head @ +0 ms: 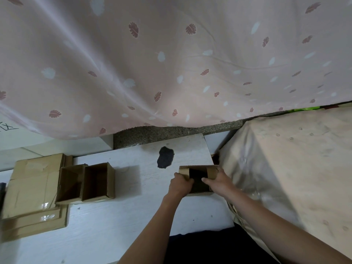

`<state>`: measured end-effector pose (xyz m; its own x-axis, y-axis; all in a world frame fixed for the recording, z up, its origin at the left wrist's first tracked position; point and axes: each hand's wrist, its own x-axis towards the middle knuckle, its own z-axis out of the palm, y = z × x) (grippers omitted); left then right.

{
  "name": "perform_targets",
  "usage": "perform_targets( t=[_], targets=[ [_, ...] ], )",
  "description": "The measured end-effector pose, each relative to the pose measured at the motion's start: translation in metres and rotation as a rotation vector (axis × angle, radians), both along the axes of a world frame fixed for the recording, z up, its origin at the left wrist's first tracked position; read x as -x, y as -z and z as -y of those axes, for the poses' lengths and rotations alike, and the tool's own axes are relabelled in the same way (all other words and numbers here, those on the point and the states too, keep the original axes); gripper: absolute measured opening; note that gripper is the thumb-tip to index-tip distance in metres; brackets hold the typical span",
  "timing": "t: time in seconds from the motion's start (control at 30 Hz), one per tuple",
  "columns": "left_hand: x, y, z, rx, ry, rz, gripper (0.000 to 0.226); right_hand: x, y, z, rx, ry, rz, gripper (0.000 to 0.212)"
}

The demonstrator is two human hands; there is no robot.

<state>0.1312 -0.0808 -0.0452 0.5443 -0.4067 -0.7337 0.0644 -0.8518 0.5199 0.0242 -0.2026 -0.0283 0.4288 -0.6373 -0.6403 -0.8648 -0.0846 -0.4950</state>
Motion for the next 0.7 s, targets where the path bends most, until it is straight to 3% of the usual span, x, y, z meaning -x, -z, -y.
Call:
perform_targets(
  t=[0.1, 0.27, 0.37, 0.6, 0.7],
  targets=[
    [-0.005, 0.0, -0.003, 0.09, -0.035, -0.076, 0.04, 0.0, 0.0, 0.005, 0.004, 0.016, 0.023, 0.07],
    [-0.018, 0.007, -0.02, 0.191, -0.125, -0.184, 0.051, -0.003, 0.004, 0.018, -0.225, 0.291, 0.193, 0.038],
    [-0.022, 0.007, -0.028, 0.246, -0.137, -0.229, 0.049, -0.006, 0.004, 0.02, -0.31, 0.403, 0.26, 0.034],
    [-0.027, -0.002, -0.039, 0.294, -0.137, -0.256, 0.041, -0.012, 0.003, 0.023, -0.544, 0.662, 0.383, 0.023],
    [-0.027, -0.003, -0.047, 0.268, -0.06, -0.138, 0.034, -0.008, 0.002, 0.032, -0.587, 0.73, 0.418, 0.025]
  ],
)
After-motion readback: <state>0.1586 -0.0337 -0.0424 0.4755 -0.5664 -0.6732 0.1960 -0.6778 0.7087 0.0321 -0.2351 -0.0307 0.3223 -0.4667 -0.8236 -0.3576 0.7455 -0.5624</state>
